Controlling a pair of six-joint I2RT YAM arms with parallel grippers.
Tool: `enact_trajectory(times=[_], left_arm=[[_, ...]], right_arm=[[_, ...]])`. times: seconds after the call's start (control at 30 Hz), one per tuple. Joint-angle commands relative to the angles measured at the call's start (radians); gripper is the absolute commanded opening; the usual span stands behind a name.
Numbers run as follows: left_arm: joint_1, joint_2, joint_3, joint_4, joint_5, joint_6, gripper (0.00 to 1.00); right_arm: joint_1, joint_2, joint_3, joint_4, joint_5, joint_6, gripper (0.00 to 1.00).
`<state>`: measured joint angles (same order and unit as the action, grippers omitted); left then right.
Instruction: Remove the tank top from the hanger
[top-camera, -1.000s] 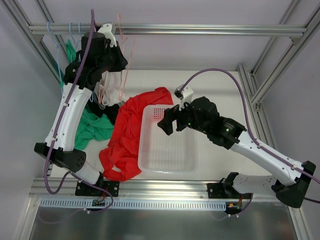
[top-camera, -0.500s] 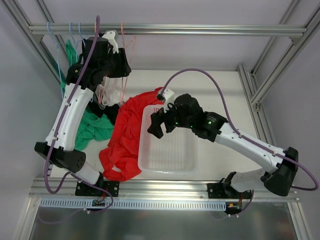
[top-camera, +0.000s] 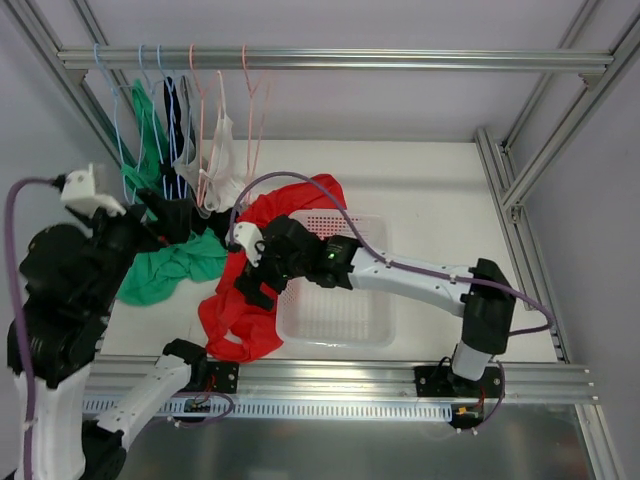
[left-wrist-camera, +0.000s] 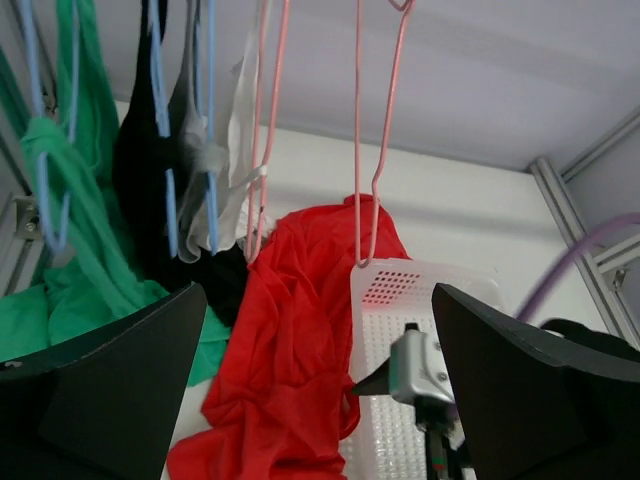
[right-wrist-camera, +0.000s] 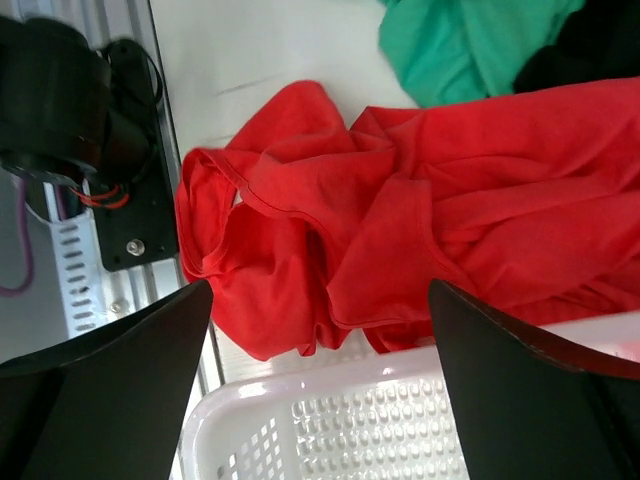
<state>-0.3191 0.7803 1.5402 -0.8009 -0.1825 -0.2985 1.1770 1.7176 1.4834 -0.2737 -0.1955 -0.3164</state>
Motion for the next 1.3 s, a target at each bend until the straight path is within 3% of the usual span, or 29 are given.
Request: enact_trajectory(times=[0.0, 0.23, 0.47, 0.67, 0.77, 0.8, 0.87, 0.9, 1.0, 1.27], left_arm=[[0.006, -0.137, -0.11, 0.008, -0.101, 0.001, 0.99], [0.008, -0.404, -0.297, 0.011, -0.144, 0.042, 0.98], [0.006, -0.523, -0.413, 0.017, -0.15, 0.065, 0.99], [0.006, -0.57, -0.479, 0.023, -0.138, 0.052, 0.99], [0.006, -0.589, -0.505, 0.032, -0.144, 0.05, 0.99], [0.006, -0.596, -0.512, 0.035, -0.155, 0.048, 0.99], [0.006, -0.621, -0.546, 0.043, -0.172, 0.047, 0.99], [0.006, -0.633, -0.56, 0.054, -0.182, 0.045, 0.99], [0.008, -0.693, -0.618, 0.071, -0.224, 0.039, 0.99], [0.006, -0.774, -0.677, 0.077, -0.267, 0.016, 0.99]], right_arm=[[0.041, 0.062, 0.064, 0.039, 0.019, -0.116, 0.96], [0.065, 0.285, 0.169, -0.004, 0.062, -0.171, 1.0], [0.073, 0.416, 0.221, -0.024, 0.119, -0.187, 0.99], [0.082, 0.462, 0.232, -0.022, 0.064, -0.188, 0.95], [0.093, 0.465, 0.221, -0.016, 0.051, -0.199, 0.85], [0.095, 0.464, 0.215, -0.009, 0.045, -0.201, 0.71], [0.098, 0.456, 0.187, 0.025, 0.041, -0.194, 0.55], [0.099, 0.45, 0.177, 0.039, 0.044, -0.187, 0.32], [0.107, 0.395, 0.131, 0.121, 0.037, -0.139, 0.0], [0.141, 0.0, 0.028, 0.176, 0.034, -0.059, 0.0]])
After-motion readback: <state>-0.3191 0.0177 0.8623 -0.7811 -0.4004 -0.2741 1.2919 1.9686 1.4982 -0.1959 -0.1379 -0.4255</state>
